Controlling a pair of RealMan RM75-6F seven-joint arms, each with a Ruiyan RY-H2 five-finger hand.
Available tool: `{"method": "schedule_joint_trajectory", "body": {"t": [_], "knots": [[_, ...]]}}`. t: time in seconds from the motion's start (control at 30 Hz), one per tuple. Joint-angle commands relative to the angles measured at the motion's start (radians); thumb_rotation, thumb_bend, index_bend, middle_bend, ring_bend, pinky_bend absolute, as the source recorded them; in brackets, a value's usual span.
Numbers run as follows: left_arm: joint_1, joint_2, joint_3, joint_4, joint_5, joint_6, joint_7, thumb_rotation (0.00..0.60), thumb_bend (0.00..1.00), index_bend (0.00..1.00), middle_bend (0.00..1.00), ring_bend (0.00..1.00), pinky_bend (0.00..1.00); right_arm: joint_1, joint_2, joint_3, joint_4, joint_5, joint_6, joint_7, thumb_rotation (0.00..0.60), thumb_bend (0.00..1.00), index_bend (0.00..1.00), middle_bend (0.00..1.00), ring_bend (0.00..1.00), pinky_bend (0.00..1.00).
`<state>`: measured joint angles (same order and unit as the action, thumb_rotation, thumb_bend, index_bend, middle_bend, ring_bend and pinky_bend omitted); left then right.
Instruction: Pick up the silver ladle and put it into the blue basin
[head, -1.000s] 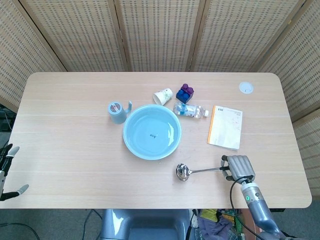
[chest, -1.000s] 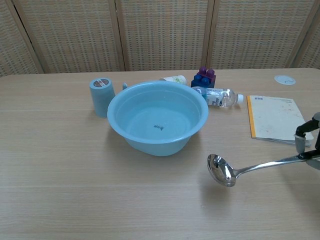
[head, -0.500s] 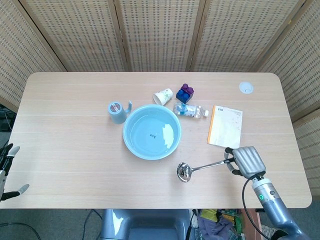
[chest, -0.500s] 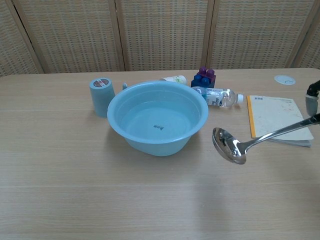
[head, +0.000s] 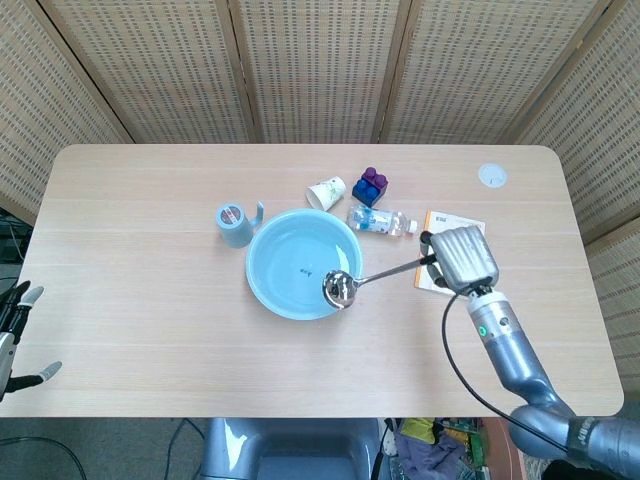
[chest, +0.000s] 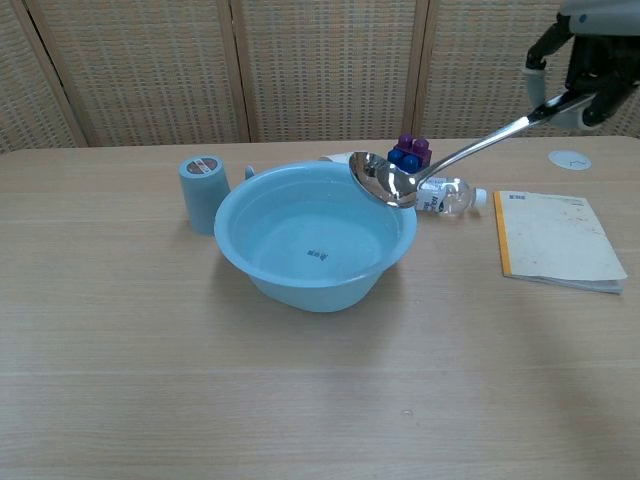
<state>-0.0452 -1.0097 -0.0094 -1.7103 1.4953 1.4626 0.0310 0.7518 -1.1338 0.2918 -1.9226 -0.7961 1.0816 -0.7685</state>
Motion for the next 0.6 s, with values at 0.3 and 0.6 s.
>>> {"method": "schedule_joint_trajectory", "body": {"t": [0.3, 0.6], "knots": [[-0.026, 0.001, -0.018, 0.006, -0.062, -0.056, -0.006, 0.600, 0.00, 0.00, 0.00, 0.00, 0.00, 0.378, -0.321, 0.090, 0.283, 0.404, 0.083, -0.325, 0.600, 0.98, 0.81, 0.92, 1.00, 1.00], [-0.042, 0.012, -0.032, 0.020, -0.106, -0.093, -0.042, 0.600, 0.00, 0.00, 0.00, 0.00, 0.00, 0.481, -0.535, 0.038, 0.523, 0.391, 0.142, -0.391, 0.600, 0.98, 0.81, 0.92, 1.00, 1.00]]}}
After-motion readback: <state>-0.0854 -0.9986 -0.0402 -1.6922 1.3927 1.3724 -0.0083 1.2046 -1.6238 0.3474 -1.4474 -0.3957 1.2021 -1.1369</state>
